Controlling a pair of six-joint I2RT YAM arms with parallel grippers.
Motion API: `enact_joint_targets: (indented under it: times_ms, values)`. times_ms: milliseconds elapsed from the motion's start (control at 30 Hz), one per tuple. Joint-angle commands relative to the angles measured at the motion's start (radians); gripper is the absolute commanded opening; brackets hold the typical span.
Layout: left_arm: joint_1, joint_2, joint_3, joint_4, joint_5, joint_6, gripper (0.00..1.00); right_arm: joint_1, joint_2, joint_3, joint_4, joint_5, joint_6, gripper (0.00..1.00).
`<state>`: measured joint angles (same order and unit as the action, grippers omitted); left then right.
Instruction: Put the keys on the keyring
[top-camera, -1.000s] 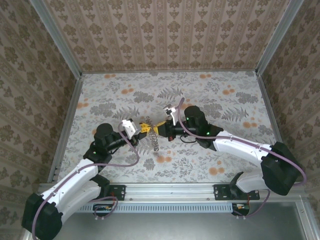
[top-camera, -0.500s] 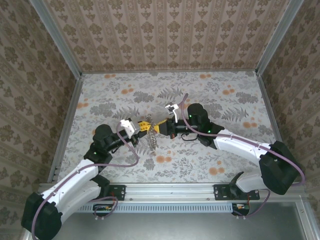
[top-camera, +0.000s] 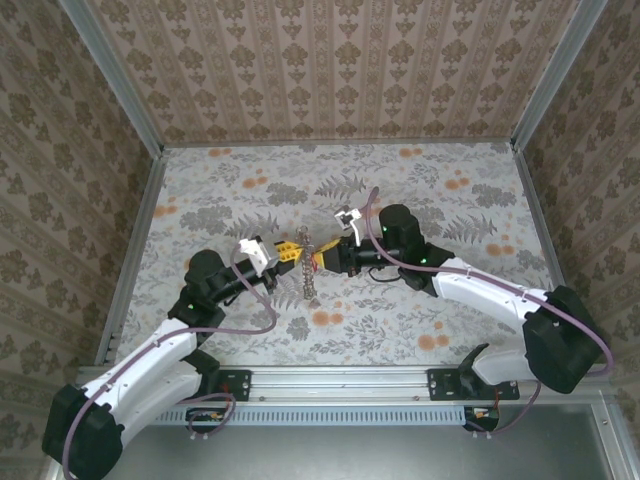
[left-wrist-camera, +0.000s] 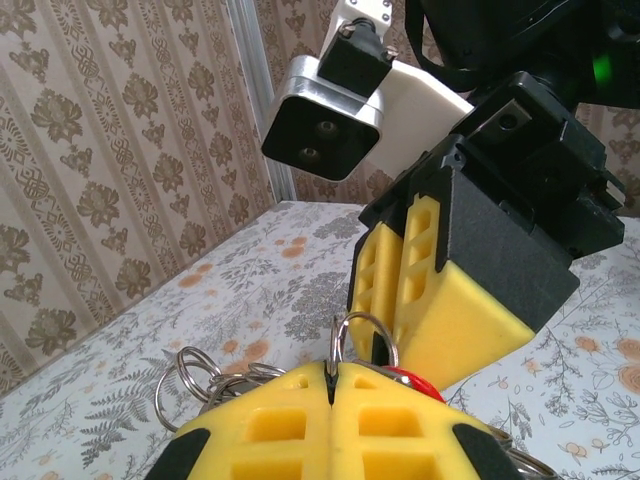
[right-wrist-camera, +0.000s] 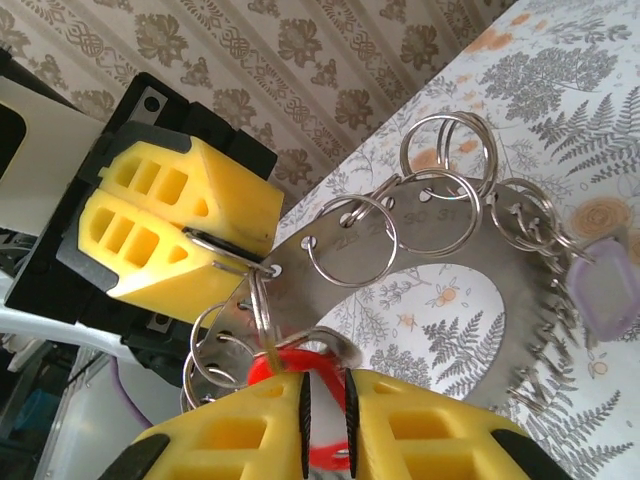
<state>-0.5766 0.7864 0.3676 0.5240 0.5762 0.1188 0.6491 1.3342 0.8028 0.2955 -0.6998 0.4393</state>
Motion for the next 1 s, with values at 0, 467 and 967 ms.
enact_joint_targets:
  times_ms: [0,467,967]
  values:
    - [-0.008,-0.009,0.01,0.055,0.013,-0.034,0.0,-0.011,-0.063,0.022,-0.085,-0.015,-0.134,0.21]
    - [-0.009,0.014,0.046,0.03,0.108,-0.032,0.0,0.005,-0.125,0.291,-0.642,0.116,-0.949,0.27]
    - [-0.023,0.06,0.091,0.038,0.187,-0.035,0.0,0.043,-0.007,0.412,-0.749,0.102,-1.152,0.29]
